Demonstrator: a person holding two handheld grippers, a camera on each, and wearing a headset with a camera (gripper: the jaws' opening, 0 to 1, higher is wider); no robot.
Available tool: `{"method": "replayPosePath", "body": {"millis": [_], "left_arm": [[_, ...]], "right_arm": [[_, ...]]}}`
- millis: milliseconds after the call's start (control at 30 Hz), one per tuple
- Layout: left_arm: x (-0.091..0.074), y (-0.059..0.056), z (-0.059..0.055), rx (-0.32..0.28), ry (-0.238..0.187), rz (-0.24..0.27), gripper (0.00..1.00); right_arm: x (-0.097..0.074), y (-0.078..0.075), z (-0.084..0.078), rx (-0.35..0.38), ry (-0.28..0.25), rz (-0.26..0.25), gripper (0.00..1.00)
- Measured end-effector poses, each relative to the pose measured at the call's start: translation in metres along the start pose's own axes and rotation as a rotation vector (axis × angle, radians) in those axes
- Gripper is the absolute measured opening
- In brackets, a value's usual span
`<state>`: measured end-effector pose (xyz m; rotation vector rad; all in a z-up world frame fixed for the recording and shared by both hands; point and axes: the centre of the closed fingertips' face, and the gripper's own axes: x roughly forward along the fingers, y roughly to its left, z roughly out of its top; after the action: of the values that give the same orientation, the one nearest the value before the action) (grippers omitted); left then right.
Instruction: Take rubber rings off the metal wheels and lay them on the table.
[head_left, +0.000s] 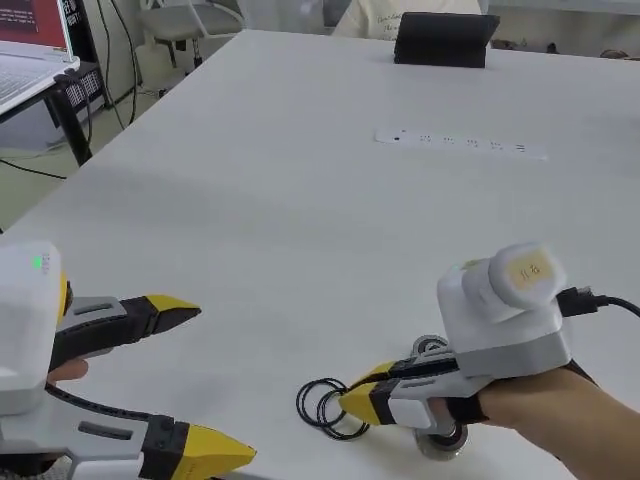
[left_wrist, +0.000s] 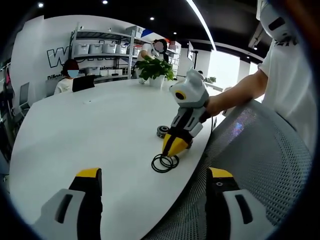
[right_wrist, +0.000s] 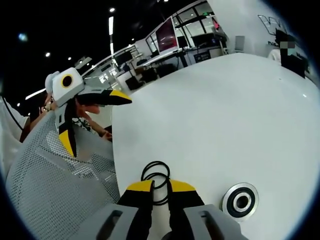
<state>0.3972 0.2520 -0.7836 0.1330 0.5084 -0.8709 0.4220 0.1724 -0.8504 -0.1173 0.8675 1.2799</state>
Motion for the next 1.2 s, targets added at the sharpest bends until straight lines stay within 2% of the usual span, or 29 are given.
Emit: {"method": "replayPosePath", "body": {"millis": [167,333,800,1033,1200], "left_arm": [[0.000,0.000,0.000,-0.001,0.001,0.002,0.84],[0.000,0.001,0.000,0.001,0.001,0.008,0.83],[0.001,0.001,0.000,0.004,0.007,0.005,0.83],[0.001,0.000,0.001,0.005,0.004,0.002,0.84],[0.000,-0.001,0.001,0.013,0.008,-0.002,0.84]], "right_arm": [[0.002,0.006,0.002,-0.036,0.003,0.011,0.11],[0.003,0.006,0.000,-0.081,0.022,-0.001,0.11],[-0.004,0.000,0.005,-0.068,0.000,-0.014,0.11],[-0.013,-0.002,0.014,-0.064,-0.026,-0.021,0.13],[-0.021,-0.002,0.022,-0.079,-0.045,-0.030,0.17]]}}
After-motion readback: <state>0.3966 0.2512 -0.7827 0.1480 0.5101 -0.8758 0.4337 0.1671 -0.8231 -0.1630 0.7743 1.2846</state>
